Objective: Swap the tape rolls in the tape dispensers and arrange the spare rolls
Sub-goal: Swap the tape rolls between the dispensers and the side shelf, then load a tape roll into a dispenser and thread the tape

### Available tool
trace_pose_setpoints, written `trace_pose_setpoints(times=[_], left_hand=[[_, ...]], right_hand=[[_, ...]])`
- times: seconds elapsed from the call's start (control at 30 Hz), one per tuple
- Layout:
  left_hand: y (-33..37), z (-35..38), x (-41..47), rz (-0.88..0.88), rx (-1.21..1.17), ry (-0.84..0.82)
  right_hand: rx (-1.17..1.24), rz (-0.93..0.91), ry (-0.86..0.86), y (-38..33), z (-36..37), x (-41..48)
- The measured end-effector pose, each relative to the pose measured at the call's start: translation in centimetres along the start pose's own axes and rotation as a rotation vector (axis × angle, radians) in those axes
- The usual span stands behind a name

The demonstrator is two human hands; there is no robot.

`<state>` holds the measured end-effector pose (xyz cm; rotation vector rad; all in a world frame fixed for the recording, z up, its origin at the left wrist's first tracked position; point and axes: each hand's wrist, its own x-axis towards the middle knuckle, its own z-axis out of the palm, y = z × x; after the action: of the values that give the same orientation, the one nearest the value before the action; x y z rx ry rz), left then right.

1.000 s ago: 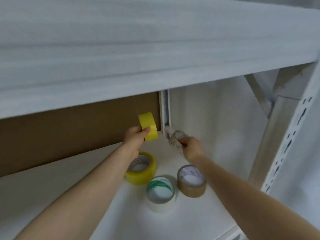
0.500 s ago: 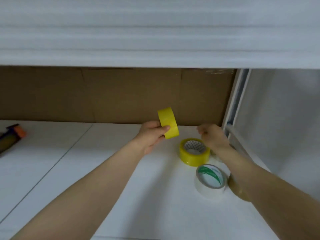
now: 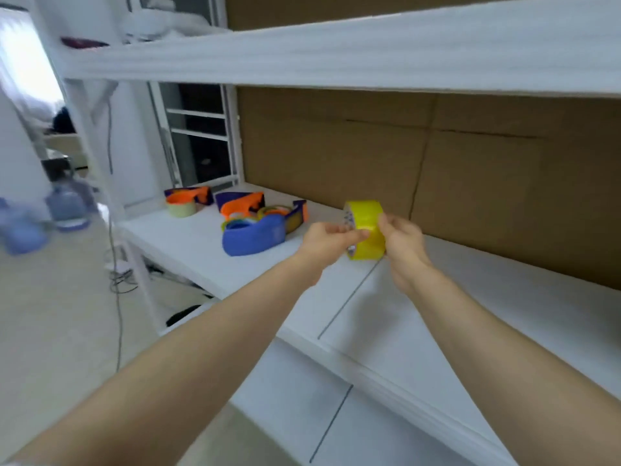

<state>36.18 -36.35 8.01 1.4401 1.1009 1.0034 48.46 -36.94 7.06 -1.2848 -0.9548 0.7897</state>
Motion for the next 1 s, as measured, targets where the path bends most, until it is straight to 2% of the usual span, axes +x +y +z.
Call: trace_pose_setpoints(times=[0.23, 0.4, 0.53, 0.63, 0.8, 1.0], left_hand=[[-4.0, -16.8, 2.2, -0.155, 0.078, 0.306], [-6.6, -22.8, 5.0, -0.213, 0.092, 0.373], [-8.7, -27.7, 10.8, -0.180, 0.196, 0.411], [-9.5, -30.2, 16.1, -0.144, 0.381, 0.333], [-10.8, -32.3, 23.0, 0.056, 0.959, 0.120], [-11.6, -32.1, 28.6, 0.266, 1.397, -0.281]], right_hand=[[0.079, -0.014, -0.043, 0.2, 15.0, 1.9], [0.023, -0.021, -0.014, 1.8, 21.8, 5.3], [0.057, -0.032, 0.007, 2.9, 27.3, 9.7], [0.102, -0.001, 0.040, 3.4, 30.4, 13.5], [0.101, 0.084, 0.082, 4.1, 33.8, 18.7], [0.087, 0.113, 0.156, 4.3, 34.6, 21.4]])
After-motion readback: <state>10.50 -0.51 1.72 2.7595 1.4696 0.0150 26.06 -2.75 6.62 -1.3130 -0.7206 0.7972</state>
